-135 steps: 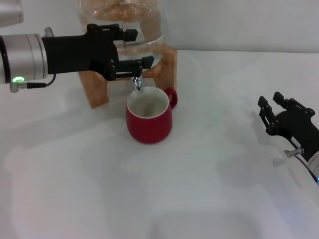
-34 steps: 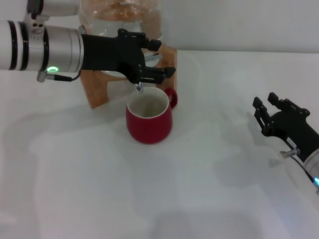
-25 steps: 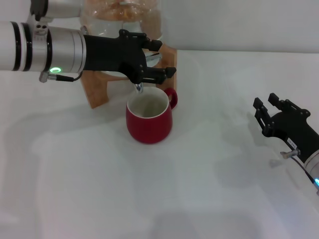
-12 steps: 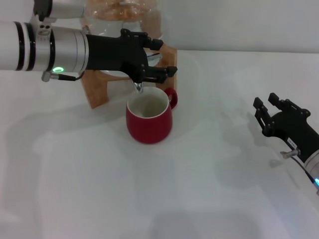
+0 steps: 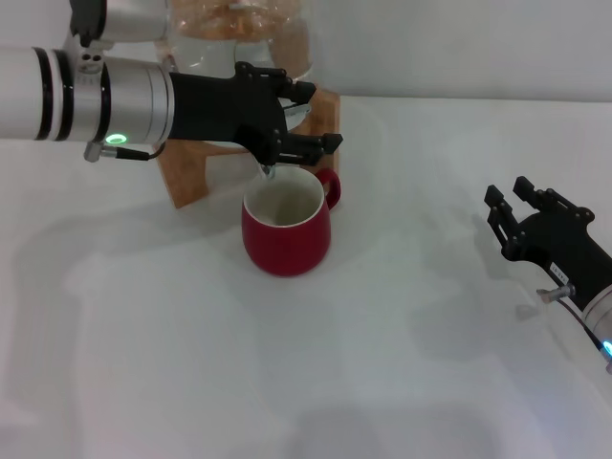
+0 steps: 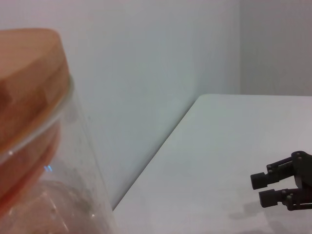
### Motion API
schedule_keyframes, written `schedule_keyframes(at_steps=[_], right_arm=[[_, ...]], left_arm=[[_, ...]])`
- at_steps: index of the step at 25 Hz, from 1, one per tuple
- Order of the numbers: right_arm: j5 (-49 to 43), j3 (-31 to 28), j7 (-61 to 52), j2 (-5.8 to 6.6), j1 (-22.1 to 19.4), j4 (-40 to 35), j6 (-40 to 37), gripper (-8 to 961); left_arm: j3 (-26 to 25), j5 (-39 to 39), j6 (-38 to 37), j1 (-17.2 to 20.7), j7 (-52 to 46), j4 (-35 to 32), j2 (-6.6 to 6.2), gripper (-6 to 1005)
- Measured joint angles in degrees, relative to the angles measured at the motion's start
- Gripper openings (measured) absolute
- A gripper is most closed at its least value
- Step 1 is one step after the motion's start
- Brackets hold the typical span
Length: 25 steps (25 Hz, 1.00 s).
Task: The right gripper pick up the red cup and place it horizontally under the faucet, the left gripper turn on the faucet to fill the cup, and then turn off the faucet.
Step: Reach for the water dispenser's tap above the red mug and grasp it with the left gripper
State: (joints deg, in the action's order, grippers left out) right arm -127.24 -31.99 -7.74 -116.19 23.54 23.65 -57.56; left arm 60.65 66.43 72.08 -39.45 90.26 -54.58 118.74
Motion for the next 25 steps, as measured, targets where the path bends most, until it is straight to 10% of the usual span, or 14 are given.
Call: schedule_keyframes(at_steps=[25], right_arm=[[-0.03,0.0,0.0,0.0,-0.34,0.0,0.0,378]], left_arm=[[0.0,0.02,2.84,0.4,-0.66,-0.58,0.04,757]])
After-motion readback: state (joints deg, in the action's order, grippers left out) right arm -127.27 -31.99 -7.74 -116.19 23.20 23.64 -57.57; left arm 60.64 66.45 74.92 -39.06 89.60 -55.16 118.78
